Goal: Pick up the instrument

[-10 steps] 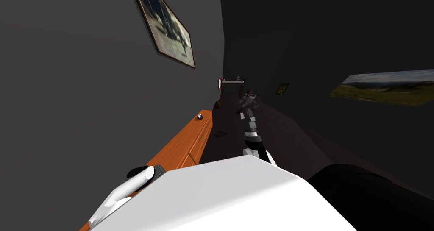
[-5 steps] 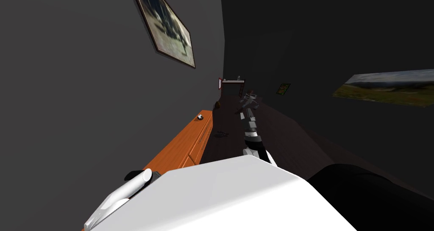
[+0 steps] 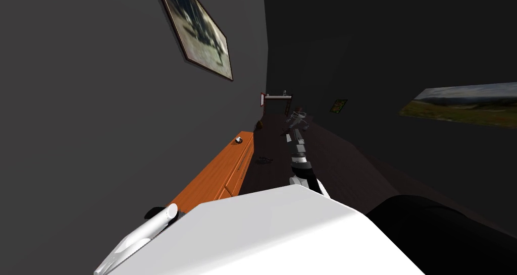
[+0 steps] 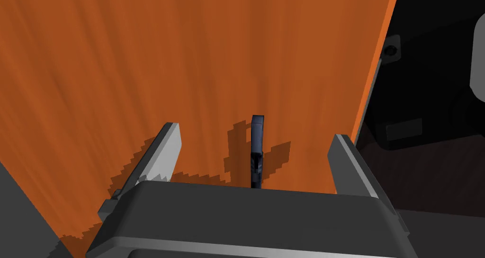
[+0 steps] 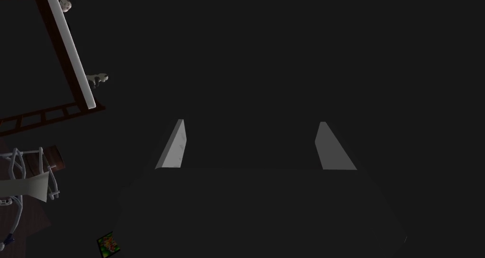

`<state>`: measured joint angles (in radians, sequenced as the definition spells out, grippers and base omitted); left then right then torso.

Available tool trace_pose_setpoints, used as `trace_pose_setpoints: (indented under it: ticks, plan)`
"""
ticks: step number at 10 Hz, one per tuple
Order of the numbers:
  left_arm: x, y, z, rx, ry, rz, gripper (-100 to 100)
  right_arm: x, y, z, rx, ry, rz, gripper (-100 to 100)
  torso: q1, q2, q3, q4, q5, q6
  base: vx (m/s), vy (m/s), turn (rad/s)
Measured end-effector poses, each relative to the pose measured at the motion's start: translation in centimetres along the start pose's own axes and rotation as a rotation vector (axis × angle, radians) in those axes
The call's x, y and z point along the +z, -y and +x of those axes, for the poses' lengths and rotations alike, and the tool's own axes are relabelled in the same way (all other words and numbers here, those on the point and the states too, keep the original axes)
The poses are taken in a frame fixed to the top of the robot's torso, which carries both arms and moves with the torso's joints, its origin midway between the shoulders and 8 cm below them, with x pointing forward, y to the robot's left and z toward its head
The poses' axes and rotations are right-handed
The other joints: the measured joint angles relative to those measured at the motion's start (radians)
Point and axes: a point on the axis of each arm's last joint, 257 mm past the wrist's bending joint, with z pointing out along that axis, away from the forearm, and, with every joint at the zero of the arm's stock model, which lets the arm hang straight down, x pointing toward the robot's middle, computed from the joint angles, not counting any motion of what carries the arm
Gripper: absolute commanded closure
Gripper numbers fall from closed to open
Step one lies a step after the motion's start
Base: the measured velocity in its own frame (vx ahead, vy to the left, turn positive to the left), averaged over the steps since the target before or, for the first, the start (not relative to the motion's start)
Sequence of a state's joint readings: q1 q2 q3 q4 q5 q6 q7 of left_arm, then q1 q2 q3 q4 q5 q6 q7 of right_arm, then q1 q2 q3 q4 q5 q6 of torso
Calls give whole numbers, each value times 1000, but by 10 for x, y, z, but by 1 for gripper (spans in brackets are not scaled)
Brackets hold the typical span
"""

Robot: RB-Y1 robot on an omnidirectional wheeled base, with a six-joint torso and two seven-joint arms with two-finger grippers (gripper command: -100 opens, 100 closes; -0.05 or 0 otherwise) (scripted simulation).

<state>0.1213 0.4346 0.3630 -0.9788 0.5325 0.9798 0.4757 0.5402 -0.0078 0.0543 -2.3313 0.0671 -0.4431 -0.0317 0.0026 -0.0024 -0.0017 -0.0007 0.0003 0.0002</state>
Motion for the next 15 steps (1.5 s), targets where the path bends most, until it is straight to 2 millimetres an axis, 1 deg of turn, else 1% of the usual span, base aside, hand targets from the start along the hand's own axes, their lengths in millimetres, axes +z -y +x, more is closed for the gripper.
trace_pose_setpoints:
  ticks: [5,6,7,11,12,15]
  plan:
    - [5,-15,-29,-59,63,-84,-100,0,0,0,0,0,0,0,0,1,1,0,0,0,25,12,2]
    - [5,-16,-29,-60,65,-86,0,0,0,0,0,0,0,0,-1,2,1,0,0,0,0,0,0]
    - [5,-16,-29,-59,65,-86,-100,0,0,0,0,0,0,0,-1,2,1,1,0,0,25,28,31]
    - [23,-35,-32,-52,66,-88,-100,0,0,0,0,0,0,0,1,1,0,0,0,0,25,33,20]
    - [24,-35,-32,-50,65,-86,100,0,0,0,0,0,0,0,0,2,1,0,0,0,0,0,0]
    - [24,-37,-32,-52,65,-90,100,0,0,0,0,0,0,0,3,2,1,0,1,1,0,-2,1]
